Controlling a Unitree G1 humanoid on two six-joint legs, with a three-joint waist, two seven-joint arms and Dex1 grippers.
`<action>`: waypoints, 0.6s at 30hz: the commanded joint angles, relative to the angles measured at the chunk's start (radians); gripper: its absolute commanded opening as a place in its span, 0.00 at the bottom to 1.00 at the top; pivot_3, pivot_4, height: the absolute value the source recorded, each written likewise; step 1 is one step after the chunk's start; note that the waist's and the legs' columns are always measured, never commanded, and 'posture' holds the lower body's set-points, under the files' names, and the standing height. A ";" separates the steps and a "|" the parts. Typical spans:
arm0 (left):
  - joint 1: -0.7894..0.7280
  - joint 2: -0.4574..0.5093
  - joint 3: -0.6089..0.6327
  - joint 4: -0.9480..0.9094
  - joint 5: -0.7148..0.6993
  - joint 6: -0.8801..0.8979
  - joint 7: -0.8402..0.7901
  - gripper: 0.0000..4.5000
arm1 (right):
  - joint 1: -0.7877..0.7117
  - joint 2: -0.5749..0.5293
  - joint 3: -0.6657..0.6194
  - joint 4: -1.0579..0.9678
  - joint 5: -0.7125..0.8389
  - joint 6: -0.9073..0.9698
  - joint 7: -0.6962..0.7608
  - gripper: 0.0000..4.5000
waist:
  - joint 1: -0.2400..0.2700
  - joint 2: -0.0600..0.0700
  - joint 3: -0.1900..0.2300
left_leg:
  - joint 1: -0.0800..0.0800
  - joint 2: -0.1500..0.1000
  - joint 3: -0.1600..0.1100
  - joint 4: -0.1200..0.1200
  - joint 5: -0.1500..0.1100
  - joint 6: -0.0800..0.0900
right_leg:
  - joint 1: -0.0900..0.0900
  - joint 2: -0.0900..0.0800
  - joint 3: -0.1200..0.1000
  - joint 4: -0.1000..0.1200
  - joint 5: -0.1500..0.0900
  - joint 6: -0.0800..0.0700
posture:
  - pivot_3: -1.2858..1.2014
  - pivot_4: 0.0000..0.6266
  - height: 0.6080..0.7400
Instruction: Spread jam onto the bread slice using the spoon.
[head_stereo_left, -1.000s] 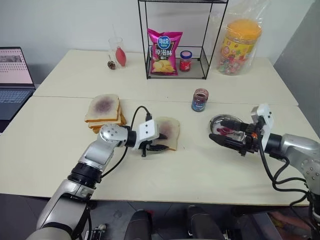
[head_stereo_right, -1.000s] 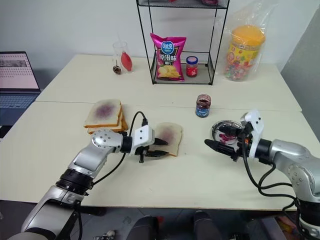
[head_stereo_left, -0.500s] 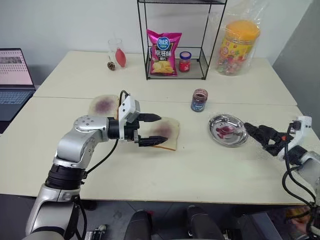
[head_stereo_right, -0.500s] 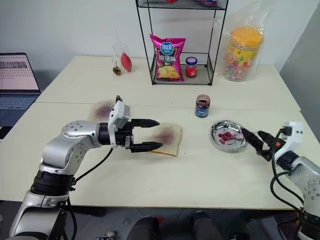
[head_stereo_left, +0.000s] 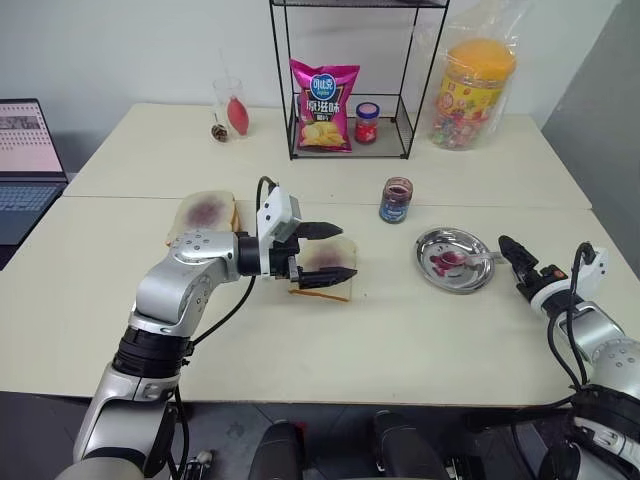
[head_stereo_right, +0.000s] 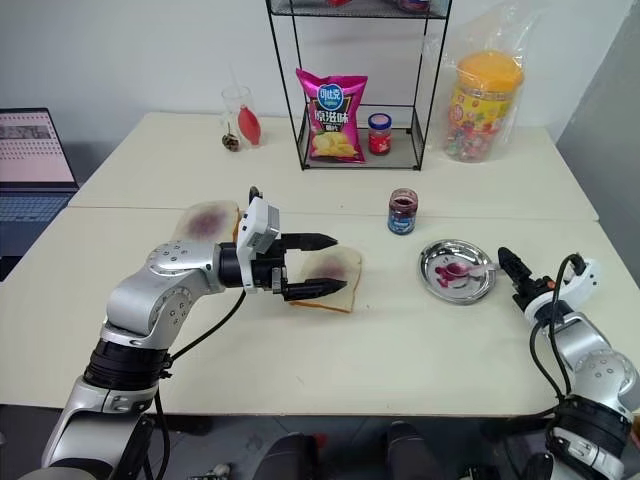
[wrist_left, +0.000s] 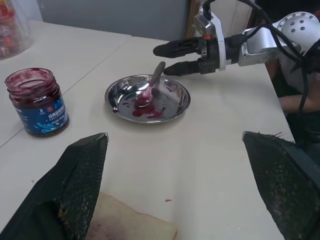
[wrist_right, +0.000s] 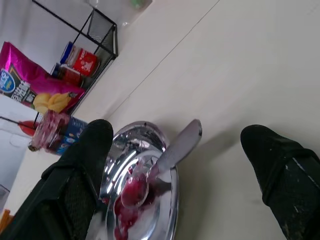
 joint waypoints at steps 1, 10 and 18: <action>-0.028 -0.003 -0.002 -0.032 -0.006 0.006 0.005 1.00 | -0.058 -0.004 -0.010 0.055 0.030 -0.026 0.018 1.00 | 0.000 0.000 0.000 | 0.000 0.000 0.000 0.000 0.000 0.000 | 0.000 0.000 0.000 0.000 0.000 0.000 | 0.52 0.24 1.00; -0.021 0.007 -0.001 -0.040 -0.004 0.017 0.009 1.00 | -0.072 -0.012 0.003 0.094 0.021 -0.054 0.024 0.61 | 0.001 0.000 0.000 | 0.000 0.000 0.000 -0.001 0.000 0.000 | 0.000 0.000 0.000 0.000 0.000 0.000 | 0.52 0.24 1.00; -0.025 0.005 -0.004 -0.026 0.005 0.006 0.011 1.00 | -0.065 -0.007 -0.003 0.094 0.028 -0.070 0.021 0.16 | 0.001 0.000 0.000 | 0.000 0.000 0.000 -0.001 0.000 0.000 | 0.000 0.000 0.000 0.000 0.000 0.000 | 0.52 0.24 1.00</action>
